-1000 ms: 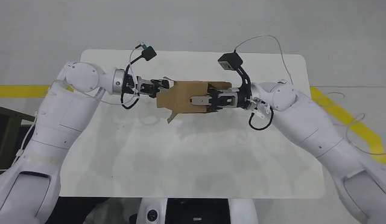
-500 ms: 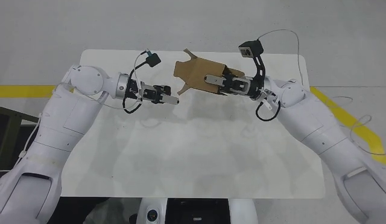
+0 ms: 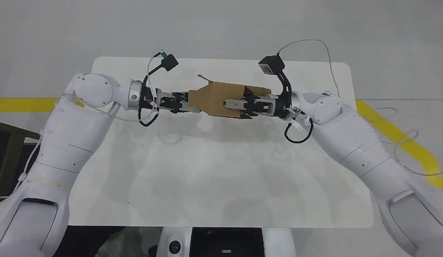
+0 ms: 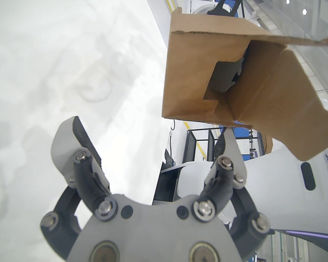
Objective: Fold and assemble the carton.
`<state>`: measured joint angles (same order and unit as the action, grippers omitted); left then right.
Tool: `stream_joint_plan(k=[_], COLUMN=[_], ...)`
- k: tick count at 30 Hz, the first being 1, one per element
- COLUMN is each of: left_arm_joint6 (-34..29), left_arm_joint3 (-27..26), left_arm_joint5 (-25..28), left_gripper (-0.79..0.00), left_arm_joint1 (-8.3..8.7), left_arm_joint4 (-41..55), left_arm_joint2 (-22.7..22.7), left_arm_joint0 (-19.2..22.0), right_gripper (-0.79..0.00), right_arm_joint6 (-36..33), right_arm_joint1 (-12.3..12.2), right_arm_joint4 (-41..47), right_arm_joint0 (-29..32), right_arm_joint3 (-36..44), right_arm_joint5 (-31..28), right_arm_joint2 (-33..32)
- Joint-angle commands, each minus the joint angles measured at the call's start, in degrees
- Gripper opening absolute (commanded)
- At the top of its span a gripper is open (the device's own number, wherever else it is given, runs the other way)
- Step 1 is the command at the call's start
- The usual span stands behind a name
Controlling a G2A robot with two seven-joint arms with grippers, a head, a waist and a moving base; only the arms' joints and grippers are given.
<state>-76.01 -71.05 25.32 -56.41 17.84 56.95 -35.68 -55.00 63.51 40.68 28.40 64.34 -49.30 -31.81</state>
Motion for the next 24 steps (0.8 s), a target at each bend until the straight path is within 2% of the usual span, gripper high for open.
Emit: stream_joint_plan(k=[1,24], left_arm_joint6=[-0.2,-0.5], left_arm_joint3=[-0.5,-1.1], left_arm_joint5=[0.0,-0.2], left_gripper=[0.0,0.0], left_arm_joint1=[-0.02,-0.12], left_arm_joint4=[0.1,-0.3], left_arm_joint2=[-0.2,-0.7], left_arm_joint0=[-0.2,-0.2], right_gripper=[-0.785,-0.785], right_arm_joint6=[-0.1,-0.4], right_arm_joint1=[0.2,1.4], right_arm_joint4=[-0.2,-0.8], right_arm_joint0=[-0.1,-0.7], right_arm_joint3=[0.2,-0.5], right_arm_joint5=[0.1,0.4], right_arm_joint2=[0.2,0.8])
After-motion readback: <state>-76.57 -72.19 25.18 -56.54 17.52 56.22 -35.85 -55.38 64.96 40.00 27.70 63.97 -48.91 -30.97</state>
